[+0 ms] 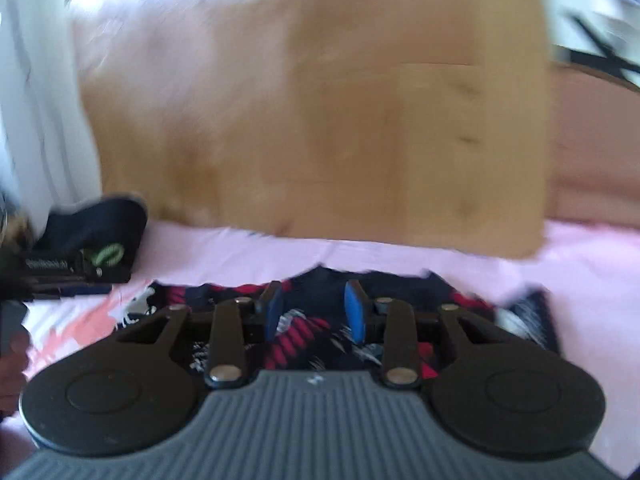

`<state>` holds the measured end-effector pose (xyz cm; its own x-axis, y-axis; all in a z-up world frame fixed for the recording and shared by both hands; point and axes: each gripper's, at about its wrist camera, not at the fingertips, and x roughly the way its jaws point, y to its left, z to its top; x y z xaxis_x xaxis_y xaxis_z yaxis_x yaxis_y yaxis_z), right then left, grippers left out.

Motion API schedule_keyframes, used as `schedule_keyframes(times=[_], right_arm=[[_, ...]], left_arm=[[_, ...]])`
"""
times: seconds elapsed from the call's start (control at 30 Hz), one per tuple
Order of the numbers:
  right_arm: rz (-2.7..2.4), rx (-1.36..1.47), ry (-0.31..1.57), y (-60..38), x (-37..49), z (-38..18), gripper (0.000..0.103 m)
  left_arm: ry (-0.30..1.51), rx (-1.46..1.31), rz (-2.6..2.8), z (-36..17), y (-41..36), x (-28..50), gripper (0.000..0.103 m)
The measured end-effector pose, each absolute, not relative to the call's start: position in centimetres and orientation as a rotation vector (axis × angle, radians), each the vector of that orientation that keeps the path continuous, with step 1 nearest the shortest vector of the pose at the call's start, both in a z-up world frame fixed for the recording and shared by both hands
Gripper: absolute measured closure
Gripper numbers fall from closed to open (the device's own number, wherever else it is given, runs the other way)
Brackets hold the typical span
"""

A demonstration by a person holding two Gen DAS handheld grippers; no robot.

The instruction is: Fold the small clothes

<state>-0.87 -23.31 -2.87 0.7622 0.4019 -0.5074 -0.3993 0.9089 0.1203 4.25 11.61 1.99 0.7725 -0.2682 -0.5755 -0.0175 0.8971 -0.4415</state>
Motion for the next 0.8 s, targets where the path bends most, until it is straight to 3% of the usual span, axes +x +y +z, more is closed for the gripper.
schedule_keyframes(times=[0.1,0.2,0.43,0.57,0.63,0.7,0.73,0.8], right_arm=[[0.457,0.006,0.632,-22.4,2.4,-3.6,0.065],[0.596,0.046,0.913,-21.9,3.9,-6.8,0.066],[0.637,-0.072,0.720,-21.5,1.7,-3.3,0.064],[0.716,-0.154,0.766,-18.2,3.8,-4.0,0.049],[0.750,-0.193,0.788,-16.4,4.5,-4.8,0.049],[0.767,-0.192,0.832,-15.3,4.8,-6.8,0.076],[0.754,-0.210,0.802,-14.9,4.6,-7.1,0.095],[0.724,-0.220,0.744,-15.5,4.0,-6.4,0.095]], left_arm=[[0.686,-0.448,-0.140,2.0,11.7,4.3,0.049],[0.686,-0.453,-0.139,2.1,11.8,4.3,0.049],[0.699,-0.441,-0.136,1.9,11.4,4.6,0.049],[0.703,-0.445,-0.131,1.8,11.7,4.6,0.049],[0.699,-0.448,-0.131,1.9,11.8,4.6,0.049],[0.697,-0.447,-0.130,1.9,11.8,4.6,0.049],[0.699,-0.448,-0.129,1.9,11.8,4.6,0.049],[0.702,-0.453,-0.130,1.8,11.9,4.7,0.049]])
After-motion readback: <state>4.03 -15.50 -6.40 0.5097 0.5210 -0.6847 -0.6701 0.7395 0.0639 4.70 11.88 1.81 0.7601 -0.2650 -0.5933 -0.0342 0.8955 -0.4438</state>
